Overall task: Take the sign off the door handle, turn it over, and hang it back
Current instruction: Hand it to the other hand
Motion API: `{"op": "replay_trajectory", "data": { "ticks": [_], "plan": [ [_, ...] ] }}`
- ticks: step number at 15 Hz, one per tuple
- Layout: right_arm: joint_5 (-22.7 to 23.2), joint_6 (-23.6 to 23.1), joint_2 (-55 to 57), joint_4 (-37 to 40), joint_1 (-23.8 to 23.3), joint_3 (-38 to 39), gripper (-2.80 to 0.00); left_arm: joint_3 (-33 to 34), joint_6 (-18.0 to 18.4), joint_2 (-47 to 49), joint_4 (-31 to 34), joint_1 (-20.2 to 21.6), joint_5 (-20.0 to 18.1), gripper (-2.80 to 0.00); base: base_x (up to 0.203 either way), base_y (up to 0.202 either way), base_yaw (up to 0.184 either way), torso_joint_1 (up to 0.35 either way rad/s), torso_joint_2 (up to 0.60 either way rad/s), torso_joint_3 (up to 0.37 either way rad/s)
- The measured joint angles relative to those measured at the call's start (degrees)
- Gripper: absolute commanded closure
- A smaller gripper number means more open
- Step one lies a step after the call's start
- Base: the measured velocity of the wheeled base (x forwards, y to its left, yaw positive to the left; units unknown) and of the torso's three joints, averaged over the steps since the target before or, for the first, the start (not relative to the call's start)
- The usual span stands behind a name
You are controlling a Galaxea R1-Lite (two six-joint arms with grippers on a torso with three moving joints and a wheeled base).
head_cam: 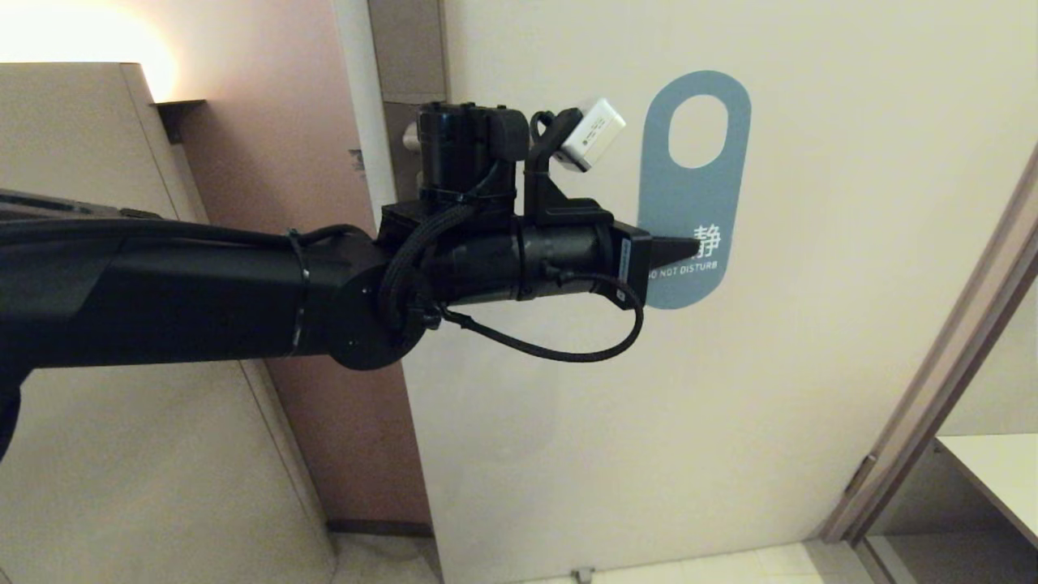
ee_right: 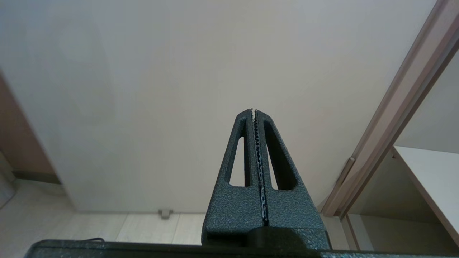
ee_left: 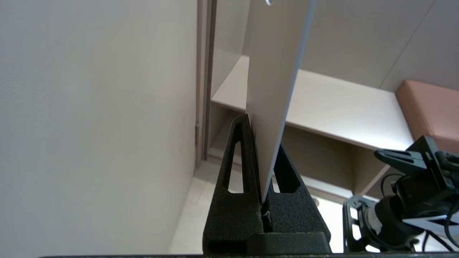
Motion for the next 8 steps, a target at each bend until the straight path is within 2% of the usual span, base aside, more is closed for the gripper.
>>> {"op": "replay_trajectory", "data": {
  "ticks": [5, 8],
  "plan": [
    [-0.05, -0.03, 0.00, 0.00, 0.00, 0.00, 0.00, 6.18, 0.00, -0.23, -6.83, -3.55, 0.15, 0.00, 0.000, 0.000, 0.000, 0.000, 0.00, 0.000],
    [-0.05, 0.00, 0.00, 0.03, -0.01, 0.00, 0.00, 7.89, -0.13, -1.06, -7.91, -6.86, 0.34, 0.00, 0.000, 0.000, 0.000, 0.000, 0.00, 0.000]
  ]
}}
